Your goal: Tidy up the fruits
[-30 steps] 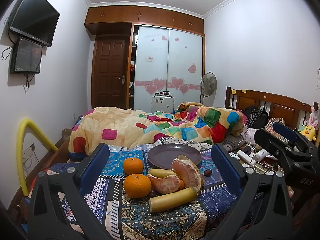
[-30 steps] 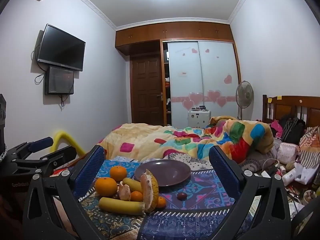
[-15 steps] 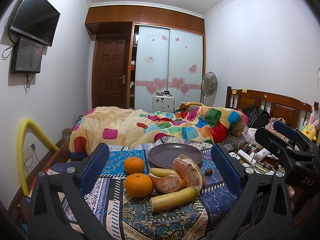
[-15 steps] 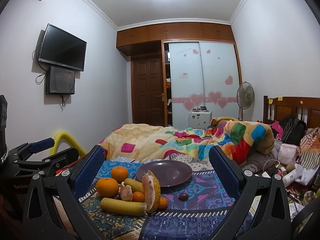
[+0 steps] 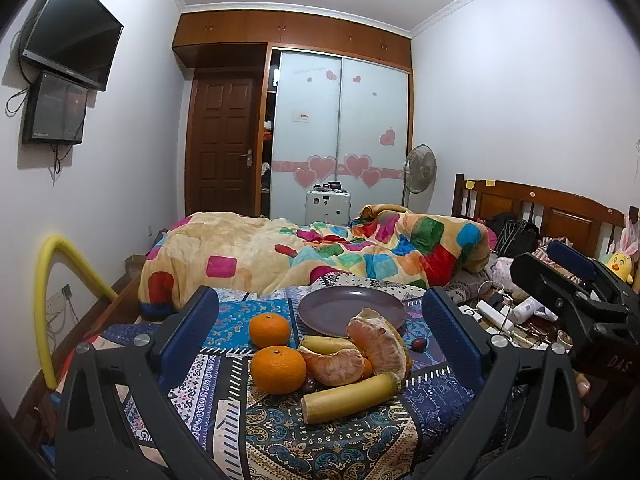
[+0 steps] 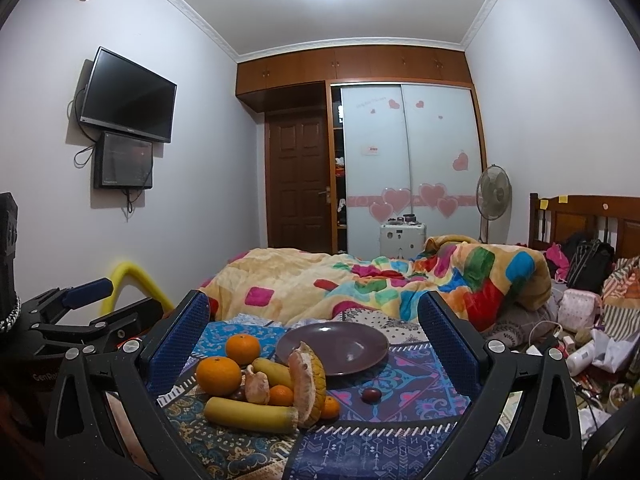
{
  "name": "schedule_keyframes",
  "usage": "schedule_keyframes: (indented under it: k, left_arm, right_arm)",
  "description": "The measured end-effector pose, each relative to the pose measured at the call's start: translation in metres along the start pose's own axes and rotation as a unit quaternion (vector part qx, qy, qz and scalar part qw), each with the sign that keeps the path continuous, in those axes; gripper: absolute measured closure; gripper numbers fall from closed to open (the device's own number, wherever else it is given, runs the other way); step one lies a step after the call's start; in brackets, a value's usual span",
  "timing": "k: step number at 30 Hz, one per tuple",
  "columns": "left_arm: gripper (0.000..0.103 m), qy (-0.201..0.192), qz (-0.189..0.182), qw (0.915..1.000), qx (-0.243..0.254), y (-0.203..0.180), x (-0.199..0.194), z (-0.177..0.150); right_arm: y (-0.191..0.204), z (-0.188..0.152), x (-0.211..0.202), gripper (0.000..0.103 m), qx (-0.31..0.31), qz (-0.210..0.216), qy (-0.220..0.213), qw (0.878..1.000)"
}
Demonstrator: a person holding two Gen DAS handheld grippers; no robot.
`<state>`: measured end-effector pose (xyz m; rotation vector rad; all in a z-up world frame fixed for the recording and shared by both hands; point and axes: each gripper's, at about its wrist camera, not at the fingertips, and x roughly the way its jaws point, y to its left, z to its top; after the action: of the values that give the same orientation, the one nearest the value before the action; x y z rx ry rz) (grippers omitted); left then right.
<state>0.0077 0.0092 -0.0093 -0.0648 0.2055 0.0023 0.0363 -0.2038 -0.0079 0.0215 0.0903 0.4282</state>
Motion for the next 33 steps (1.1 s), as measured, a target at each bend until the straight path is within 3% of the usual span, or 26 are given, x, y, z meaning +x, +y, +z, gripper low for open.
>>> schedule_keyframes:
  k: [33]
  left_arm:
    - [0.0,0.002,0.0,1.0,0.0,0.0012,0.0018,0.0]
  right_arm:
    - [0.0031,0.0027,0.001,0.0,0.001,0.002,-0.001,1.0]
